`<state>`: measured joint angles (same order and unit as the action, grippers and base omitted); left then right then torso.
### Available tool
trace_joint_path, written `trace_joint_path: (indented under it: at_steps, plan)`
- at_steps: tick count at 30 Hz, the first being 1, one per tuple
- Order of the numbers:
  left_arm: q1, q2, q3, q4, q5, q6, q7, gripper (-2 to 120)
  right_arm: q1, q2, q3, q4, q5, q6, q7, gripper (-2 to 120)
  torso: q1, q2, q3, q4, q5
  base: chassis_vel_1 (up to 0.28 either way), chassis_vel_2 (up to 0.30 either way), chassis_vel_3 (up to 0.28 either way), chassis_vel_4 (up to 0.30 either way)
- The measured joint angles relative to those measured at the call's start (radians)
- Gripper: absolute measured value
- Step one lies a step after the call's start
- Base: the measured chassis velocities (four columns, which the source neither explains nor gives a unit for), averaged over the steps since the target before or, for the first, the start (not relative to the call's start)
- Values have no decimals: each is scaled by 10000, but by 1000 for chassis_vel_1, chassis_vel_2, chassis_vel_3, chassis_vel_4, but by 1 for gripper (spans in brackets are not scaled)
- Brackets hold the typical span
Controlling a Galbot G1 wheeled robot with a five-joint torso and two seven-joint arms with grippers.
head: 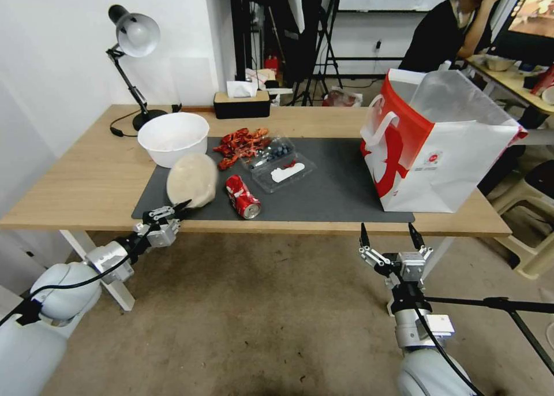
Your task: Pick up the trash from the table and place it into the takeout bag.
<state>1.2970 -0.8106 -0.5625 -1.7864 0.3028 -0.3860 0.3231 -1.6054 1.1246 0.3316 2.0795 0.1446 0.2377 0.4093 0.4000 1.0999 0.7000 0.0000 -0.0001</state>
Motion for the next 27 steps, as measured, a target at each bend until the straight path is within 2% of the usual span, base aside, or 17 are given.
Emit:
trace_joint_path:
  at_steps: [8,14,17,27]
  plan:
    - [17,87,-131,-152,156,-367,58,0,-27,37,1,-19,-61,25,10,100,0,0,0,0,1,0,0,0,0]
    - [133,262,-163,-657,-20,-584,-60,0,-46,48,8,-20,-106,42,25,100,0,0,0,1,1,0,0,0,0]
    - [-39,450,71,-930,-276,-591,-122,0,-88,61,18,-20,-143,56,39,100,0,0,-2,1,1,0,0,0,0]
    - [-1359,1046,1178,-975,-1018,-313,-159,0,-303,152,155,-18,-272,96,87,100,0,0,-1,0,1,0,0,0,0]
